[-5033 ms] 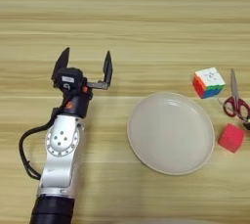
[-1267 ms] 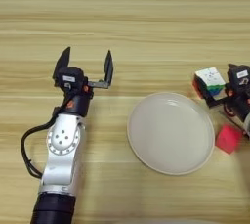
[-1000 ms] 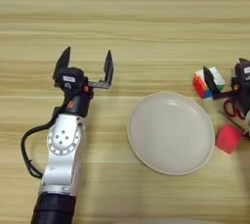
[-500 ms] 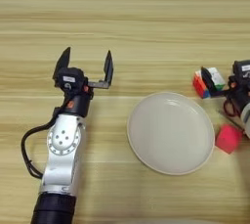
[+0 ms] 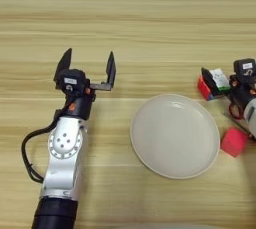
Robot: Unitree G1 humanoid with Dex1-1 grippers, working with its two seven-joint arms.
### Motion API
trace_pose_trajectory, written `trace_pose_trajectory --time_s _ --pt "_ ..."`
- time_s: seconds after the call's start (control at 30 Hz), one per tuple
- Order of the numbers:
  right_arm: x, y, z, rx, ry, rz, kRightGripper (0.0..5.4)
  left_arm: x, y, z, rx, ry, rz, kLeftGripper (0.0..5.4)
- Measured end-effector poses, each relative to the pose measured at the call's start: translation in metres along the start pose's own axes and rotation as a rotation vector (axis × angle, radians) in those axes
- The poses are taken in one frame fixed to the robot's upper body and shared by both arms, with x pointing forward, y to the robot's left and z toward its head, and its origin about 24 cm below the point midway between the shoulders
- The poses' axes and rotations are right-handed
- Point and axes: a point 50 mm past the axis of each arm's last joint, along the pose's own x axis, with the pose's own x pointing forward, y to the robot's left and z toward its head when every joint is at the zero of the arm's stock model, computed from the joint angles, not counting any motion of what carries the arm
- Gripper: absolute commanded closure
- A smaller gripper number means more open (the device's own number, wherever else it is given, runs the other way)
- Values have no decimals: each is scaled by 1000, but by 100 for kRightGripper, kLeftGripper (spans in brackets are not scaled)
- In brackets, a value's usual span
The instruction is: Move the objects on the table
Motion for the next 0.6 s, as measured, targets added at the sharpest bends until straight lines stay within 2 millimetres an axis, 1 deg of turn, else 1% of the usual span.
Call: trace_pose_trajectory --time_s 0.33,0.47,0.6 --pt "3 4 -18 -24 93 30 2 -1 0 0 0 2 2 0" --pt "4 6 -24 -33 123 39 57 -2 1 -1 1 5 3 0" --pt "4 5 -25 -48 128 38 111 -2 1 -1 1 5 3 0"
